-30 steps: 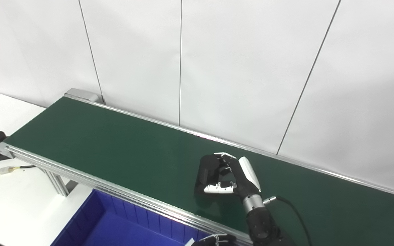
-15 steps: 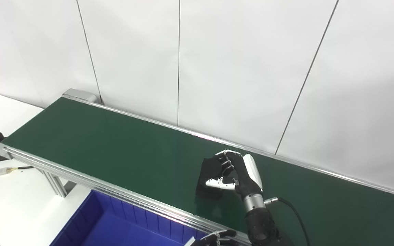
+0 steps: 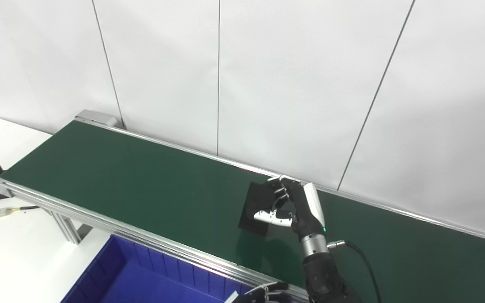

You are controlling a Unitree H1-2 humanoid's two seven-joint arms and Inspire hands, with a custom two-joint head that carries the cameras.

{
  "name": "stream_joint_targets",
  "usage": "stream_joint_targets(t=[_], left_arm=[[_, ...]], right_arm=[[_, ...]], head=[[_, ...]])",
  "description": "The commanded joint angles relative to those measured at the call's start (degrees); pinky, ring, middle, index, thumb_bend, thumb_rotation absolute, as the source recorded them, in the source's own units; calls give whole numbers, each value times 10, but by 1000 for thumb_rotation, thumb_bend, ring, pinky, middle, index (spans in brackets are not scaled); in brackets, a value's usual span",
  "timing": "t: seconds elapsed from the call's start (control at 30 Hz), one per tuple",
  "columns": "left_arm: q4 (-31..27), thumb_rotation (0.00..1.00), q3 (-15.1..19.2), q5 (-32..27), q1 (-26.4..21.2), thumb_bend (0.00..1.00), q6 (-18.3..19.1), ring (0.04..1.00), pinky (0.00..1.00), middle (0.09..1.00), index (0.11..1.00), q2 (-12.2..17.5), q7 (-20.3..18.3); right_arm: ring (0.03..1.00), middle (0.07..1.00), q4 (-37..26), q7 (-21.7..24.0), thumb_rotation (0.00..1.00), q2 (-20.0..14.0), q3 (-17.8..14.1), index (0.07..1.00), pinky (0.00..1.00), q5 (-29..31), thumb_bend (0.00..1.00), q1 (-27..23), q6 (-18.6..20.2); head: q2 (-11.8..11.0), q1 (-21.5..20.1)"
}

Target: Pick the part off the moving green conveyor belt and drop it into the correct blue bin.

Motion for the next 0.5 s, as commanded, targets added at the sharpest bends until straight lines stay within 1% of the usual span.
stream_joint_targets(t=[0.0,0.23,0.37,0.47], left_arm=[[-12,351,-2,-5,-5,1000,-15,740,652,790,849,-5,-1],[-12,358,0,-7,-5,1000,-15,730,635,780,846,-3,-3],[-15,354,-1,-7,-4,1000,-15,742,653,782,847,-2,-3],[-19,366,-1,-3,-2,1000,-14,750,657,787,853,0,0]], right_arm=[[453,535,-69,7,0,-6,-11,499,342,6,497,3,-2],[451,533,-228,51,0,-24,-34,505,347,17,498,64,66],[458,528,-316,81,0,-35,-47,510,332,39,497,101,97],[457,527,-366,99,0,-38,-55,511,327,53,497,125,115]], head=[[0,-2],[6,-19],[10,-29],[13,-35]])
